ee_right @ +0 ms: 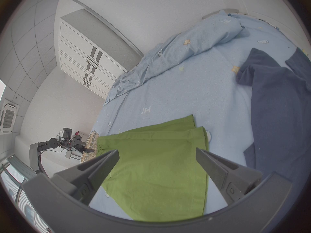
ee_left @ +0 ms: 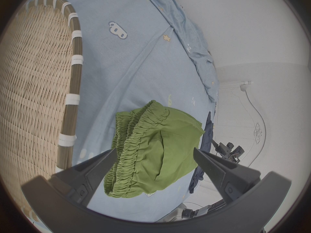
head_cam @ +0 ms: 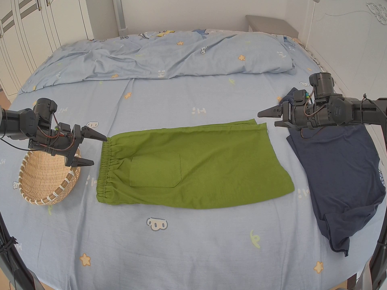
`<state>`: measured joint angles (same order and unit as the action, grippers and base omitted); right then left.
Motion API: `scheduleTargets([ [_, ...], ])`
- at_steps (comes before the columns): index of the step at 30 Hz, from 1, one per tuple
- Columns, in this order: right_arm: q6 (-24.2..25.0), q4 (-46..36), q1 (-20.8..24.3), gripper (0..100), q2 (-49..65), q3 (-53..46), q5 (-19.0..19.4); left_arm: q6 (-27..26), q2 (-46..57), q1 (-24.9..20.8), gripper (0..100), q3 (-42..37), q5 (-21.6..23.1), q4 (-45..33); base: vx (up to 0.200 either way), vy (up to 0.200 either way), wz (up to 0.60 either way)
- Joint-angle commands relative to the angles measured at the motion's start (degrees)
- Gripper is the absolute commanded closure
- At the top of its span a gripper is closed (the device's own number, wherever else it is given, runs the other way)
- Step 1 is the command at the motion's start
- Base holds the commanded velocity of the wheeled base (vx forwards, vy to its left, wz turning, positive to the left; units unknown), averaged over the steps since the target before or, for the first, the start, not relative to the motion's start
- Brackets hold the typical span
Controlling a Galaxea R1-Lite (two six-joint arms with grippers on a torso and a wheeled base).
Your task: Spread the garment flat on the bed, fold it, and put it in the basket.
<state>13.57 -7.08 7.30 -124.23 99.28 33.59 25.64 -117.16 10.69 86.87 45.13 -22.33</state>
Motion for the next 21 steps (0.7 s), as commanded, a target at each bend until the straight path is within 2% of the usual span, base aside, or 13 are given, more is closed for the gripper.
scheduleTargets([
  [1, 0.1, 0.0, 0.1, 0, 0.7, -2.1, 0.1, 0.3, 1.2, -0.2, 0, -0.4, 0.0, -0.4, 0.000, 0.000, 0.00],
  [5, 0.2, 0.2, -0.3, 0, 3.9, -6.6, -0.1, 0.4, 4.8, -1.3, 0, -1.6, 0.1, -0.7, 0.000, 0.000, 0.00],
  [10, 0.7, 6.1, -0.5, 0, 9.7, -18.6, 0.0, 0.8, 8.0, -3.9, 0, -4.3, 0.5, 0.4, 0.000, 0.000, 0.00],
  [14, 2.2, 16.9, -0.5, 0, 13.4, -29.7, 0.2, 1.1, 7.1, -6.4, 0, -7.2, 0.2, 7.0, 0.000, 0.000, 0.00],
  [18, 4.6, 21.8, -0.5, 0, 15.2, -35.1, 1.2, 1.0, 5.5, -5.9, 0, -12.8, -0.4, 15.4, 0.000, 0.000, 0.00],
  [21, 4.5, 22.9, -0.7, 0, 15.2, -35.6, 1.6, 0.9, 6.0, -5.5, 0, -15.9, -1.1, 18.1, 0.000, 0.000, 0.00],
])
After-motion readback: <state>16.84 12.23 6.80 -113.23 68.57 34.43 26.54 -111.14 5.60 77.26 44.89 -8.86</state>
